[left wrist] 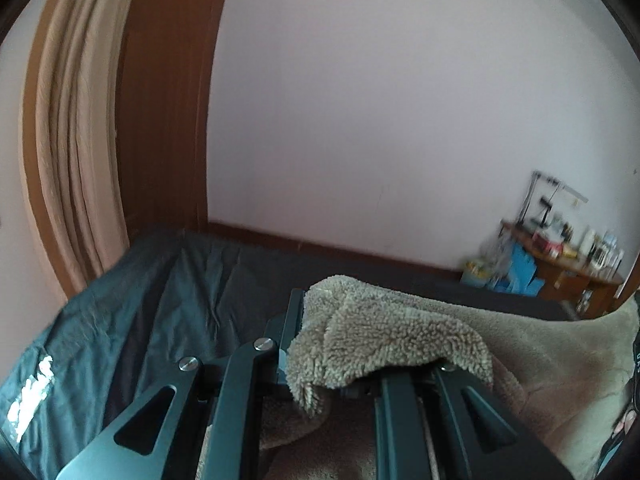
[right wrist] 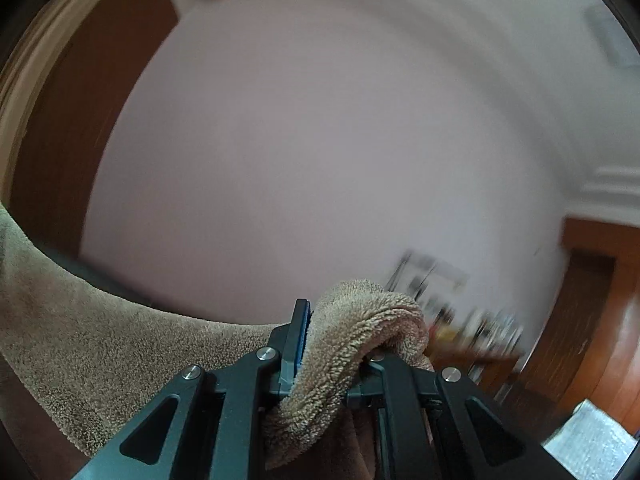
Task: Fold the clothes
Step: 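Lower the sweatshirt onto the bed and open both grippers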
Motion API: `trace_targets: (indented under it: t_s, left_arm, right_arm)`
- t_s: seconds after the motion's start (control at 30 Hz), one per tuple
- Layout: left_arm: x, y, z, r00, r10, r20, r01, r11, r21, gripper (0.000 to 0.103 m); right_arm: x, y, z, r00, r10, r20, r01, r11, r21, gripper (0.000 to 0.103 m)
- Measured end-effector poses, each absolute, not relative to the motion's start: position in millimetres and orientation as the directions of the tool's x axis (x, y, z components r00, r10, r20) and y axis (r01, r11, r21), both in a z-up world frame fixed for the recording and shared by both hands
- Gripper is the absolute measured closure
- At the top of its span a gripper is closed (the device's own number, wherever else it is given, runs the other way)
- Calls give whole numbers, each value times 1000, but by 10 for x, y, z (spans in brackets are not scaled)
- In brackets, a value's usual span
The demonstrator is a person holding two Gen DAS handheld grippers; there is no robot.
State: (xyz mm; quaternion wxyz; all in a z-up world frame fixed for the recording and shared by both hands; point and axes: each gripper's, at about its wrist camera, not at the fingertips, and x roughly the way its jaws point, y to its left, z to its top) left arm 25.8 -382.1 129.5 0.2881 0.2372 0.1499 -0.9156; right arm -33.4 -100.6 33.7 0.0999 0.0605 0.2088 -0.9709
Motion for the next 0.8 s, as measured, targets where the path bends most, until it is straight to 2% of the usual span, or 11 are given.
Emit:
trace_targets:
  t_s: [0.1, 0.17, 0.23, 0.33, 0.4, 0.47, 0.5, 0.53, 0.6, 0.7, 0.8]
  left_arm:
    - [53, -3873, 953, -662, -434, -611, 615, -781, -111, 86]
    - [-71, -3916, 730, -619, -418, -665, 622, -778, -90, 80]
    - [-196, -3959, 508, -573, -400, -716, 628, -775, -69, 67]
    - [-227, -4057, 340, -544, -366, -755, 640, -763, -91, 52]
    - [-237, -4125, 240, -528, -342, -777, 649, -753, -109, 46]
    - [-247, -4193, 141, -512, -318, -798, 658, -743, -126, 43]
    - [-252, -4227, 91, -504, -305, -808, 662, -737, -135, 40]
    - [-256, -4260, 41, -496, -292, -818, 667, -732, -143, 37]
    - [-233, -4286, 25, -501, -269, -823, 665, -728, -167, 35]
    - [-183, -4278, 42, -494, -245, -834, 661, -729, -177, 33]
    - [-124, -4251, 72, -476, -229, -849, 657, -734, -170, 30]
  right_arm:
    - [-630, -964, 63, -914, -204, -351, 320, -895, -311, 91]
    - [-827, -934, -120, -852, -230, -470, 376, -894, -245, 90]
    - [-1023, -904, -304, -775, -257, -578, 423, -890, -171, 89]
    - [-1318, -859, -579, -631, -297, -716, 472, -880, -51, 88]
    - [-1404, -776, -609, -585, -342, -736, 483, -875, 23, 82]
    - [-1509, -737, -656, -541, -391, -745, 487, -868, 101, 67]
    - [-1559, -676, -657, -513, -429, -743, 485, -859, 161, 46]
    - [-1597, -665, -645, -496, -457, -739, 493, -848, 193, 37]
    - [-1674, -649, -622, -462, -509, -726, 507, -823, 255, 37]
    - [-1500, -678, -552, -429, -558, -711, 599, -764, 238, 37]
    - [-1205, -692, -507, -437, -541, -718, 674, -726, 136, 37]
